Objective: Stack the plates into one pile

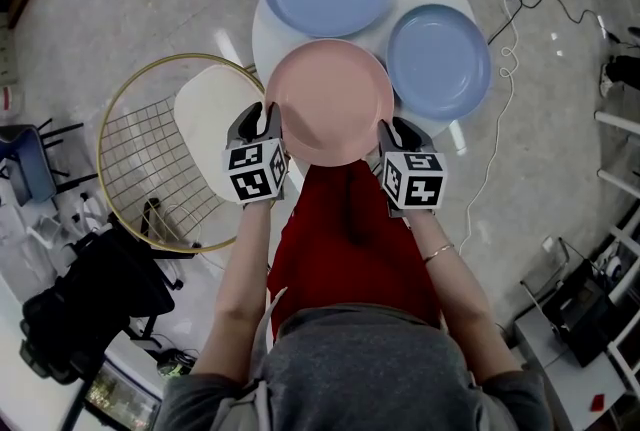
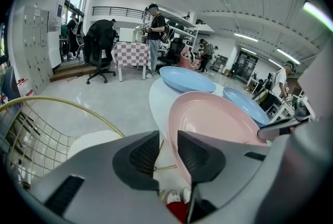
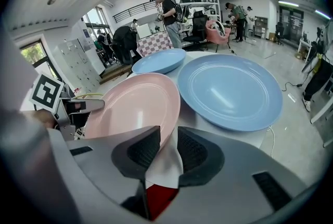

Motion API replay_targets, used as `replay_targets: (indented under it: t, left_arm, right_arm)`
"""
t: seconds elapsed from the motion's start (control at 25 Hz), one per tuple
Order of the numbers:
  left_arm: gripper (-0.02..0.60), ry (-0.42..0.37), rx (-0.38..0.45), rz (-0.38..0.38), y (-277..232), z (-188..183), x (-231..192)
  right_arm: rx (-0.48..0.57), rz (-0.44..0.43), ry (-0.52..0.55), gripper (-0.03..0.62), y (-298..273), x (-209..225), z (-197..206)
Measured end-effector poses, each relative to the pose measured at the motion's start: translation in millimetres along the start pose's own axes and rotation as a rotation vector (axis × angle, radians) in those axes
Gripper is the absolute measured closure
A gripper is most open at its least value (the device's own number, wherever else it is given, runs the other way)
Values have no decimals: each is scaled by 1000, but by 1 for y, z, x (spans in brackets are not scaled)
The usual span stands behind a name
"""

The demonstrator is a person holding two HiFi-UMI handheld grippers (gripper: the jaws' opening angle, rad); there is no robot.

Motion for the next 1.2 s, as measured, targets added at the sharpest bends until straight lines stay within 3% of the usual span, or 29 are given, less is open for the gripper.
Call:
replay_targets:
  t: [0.68, 1.2]
  left_arm:
    - [523, 69, -3, 30, -10, 0, 2]
    - [526, 8, 45, 18, 37, 2, 0]
  right_arm:
    - [-22, -21, 17, 502, -13, 2, -7]
    - [39, -3, 45, 502, 20, -20, -3]
Point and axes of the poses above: the fingertips, and each gripper's own axes: y backward along the fingers, x to its right, z out of its underside, the point moved 6 cm from there along y, backward along the fingers, and after that the axes turned 14 degrees about -x, right-handed, at the moved point
